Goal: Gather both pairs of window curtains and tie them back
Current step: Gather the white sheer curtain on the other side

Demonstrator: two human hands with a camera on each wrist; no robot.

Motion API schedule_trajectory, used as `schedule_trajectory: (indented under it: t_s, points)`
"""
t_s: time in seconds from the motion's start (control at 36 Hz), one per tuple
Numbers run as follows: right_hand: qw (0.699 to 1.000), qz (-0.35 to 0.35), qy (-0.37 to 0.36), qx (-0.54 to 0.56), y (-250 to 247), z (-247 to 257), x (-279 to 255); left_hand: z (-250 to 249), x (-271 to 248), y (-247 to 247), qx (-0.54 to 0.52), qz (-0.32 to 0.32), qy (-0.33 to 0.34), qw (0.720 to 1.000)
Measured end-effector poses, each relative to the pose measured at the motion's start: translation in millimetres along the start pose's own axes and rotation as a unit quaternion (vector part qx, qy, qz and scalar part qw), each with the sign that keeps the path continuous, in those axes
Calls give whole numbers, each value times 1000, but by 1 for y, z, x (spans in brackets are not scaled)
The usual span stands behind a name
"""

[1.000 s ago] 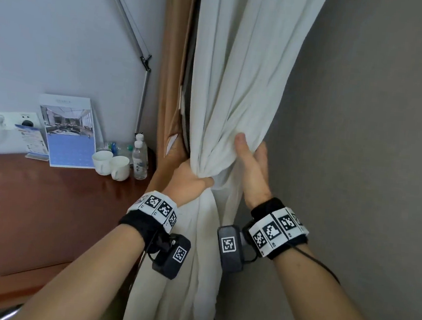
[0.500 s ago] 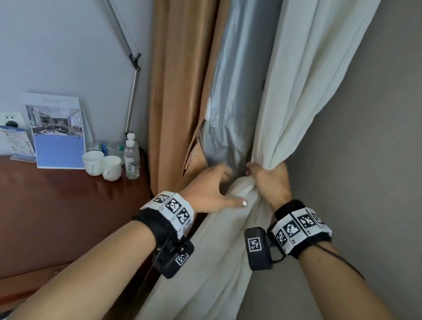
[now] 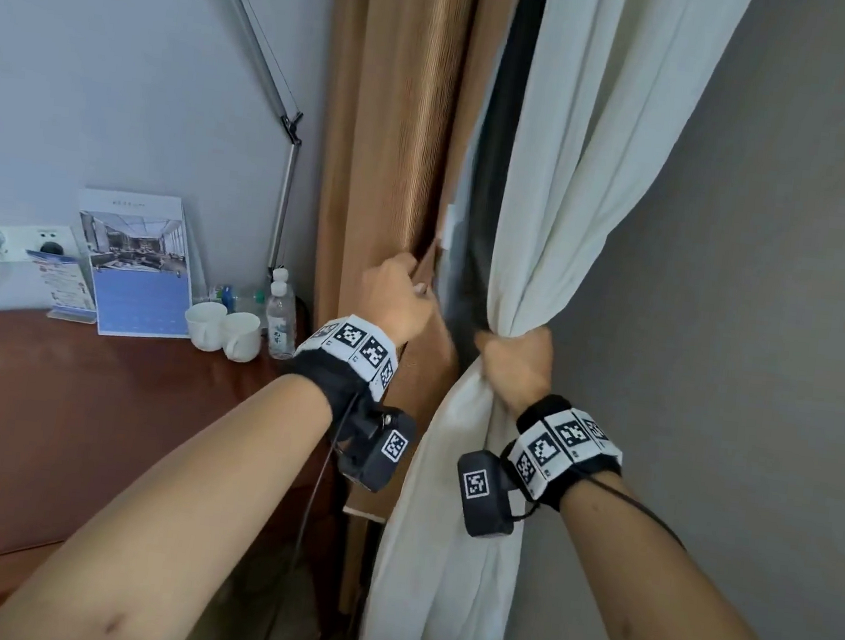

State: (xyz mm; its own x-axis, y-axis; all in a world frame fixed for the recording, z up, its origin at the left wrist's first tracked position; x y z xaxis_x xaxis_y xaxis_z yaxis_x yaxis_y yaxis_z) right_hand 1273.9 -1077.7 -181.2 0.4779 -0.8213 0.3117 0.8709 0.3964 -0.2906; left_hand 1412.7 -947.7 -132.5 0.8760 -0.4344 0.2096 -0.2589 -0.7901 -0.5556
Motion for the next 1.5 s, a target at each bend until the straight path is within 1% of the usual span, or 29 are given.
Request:
schedule_trajectory:
  t_s: [0.06,0.11,0.19,0.25,0.28,0.36,0.44,0.47,0.56,0.61,0.67,0.69,0.72,0.78,0.83,0.89,1.0,1.03,1.06,1.08,1.14,1.17,1.19,1.22,1.28,1.33,1.39,1.42,1.5]
  points:
    - [1000,-14,9,-7,-12,-7,2,7,1,-6,-18,-8,-4,1000]
    - [999,-30,19,-15,-27,-15,4,13,2,-11,-40,16,-11,999]
    - [999,-41,19,-31,-43,-19,8,18,0,-9,-68,122,-37,990]
    - [999,-32,14,-30,-45,-18,8,14,-7,-6,-54,178,-26,982]
    - [999,-25,13,-26,-43,-17,7,13,-10,-5,-53,197,-18,979]
    - [1000,11,-8,-15,-27,-7,0,10,-19,0,-59,224,-18,973]
    - [998,42,-52,-20,-4,10,-11,1,-30,10,-60,258,3,964]
    - [996,48,-67,-21,1,15,-14,-2,-34,12,-60,270,4,961]
    - [994,50,-80,-53,8,25,-20,-9,-45,12,-69,302,-5,951]
    - [990,55,-103,-76,10,32,-24,-17,-52,8,-103,337,-10,936]
    - [982,72,-144,-96,18,42,-31,-29,-56,3,-131,373,-10,918]
    - [978,79,-164,-106,23,46,-33,-34,-55,1,-124,373,-10,919]
    - [974,88,-172,-114,29,47,-34,-37,-50,0,-105,351,-9,930]
    - [969,111,-175,-131,41,51,-37,-39,-40,-6,-55,275,-10,960]
    - [963,148,-180,-138,53,54,-41,-36,-33,-12,-45,204,-17,978]
    - [960,180,-173,-123,59,54,-44,-31,-27,-18,-71,160,-31,984]
    - [948,229,-197,-98,60,57,-46,-19,-16,-34,-68,108,-46,991]
    - [947,245,-189,-87,61,55,-45,-14,-11,-39,-64,97,-51,992]
    - [952,253,-163,-51,59,52,-43,-8,-7,-43,-58,89,-59,993]
    - [963,236,-134,12,53,51,-39,-2,-4,-49,-58,83,-64,993]
    - [981,125,-75,124,32,41,-23,10,1,-59,-58,80,-77,992]
    - [987,73,-45,139,21,32,-12,13,3,-63,-61,83,-80,991]
    - [990,40,-24,135,13,24,-2,16,3,-65,-65,93,-82,990]
    - [993,36,-8,116,11,20,5,16,2,-69,-67,102,-79,989]
    - [992,84,1,94,15,20,14,19,2,-71,-75,123,-76,987]
    - [981,154,-8,121,30,30,12,20,0,-74,-81,137,-71,985]
    - [971,182,-9,156,40,39,8,21,-1,-75,-86,133,-64,985]
    - [971,172,-16,167,43,42,8,23,0,-75,-89,124,-63,986]
    - [979,97,-38,175,40,47,7,27,1,-78,-66,86,-78,991]
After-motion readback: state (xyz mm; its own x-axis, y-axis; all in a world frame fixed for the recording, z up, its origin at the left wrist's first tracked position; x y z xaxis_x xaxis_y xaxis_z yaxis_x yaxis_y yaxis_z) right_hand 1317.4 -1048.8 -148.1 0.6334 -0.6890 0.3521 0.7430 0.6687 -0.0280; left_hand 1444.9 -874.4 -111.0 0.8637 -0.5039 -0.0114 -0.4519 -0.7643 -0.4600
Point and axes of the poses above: each hand's wrist, its own x-axis towards the middle knuckle, its own y-axis out of the palm, z = x × y, the point moved 8 cm from there along x, towards the middle knuckle, and after that the axes turned 10 degrees about -y, right-handed, at the moved point
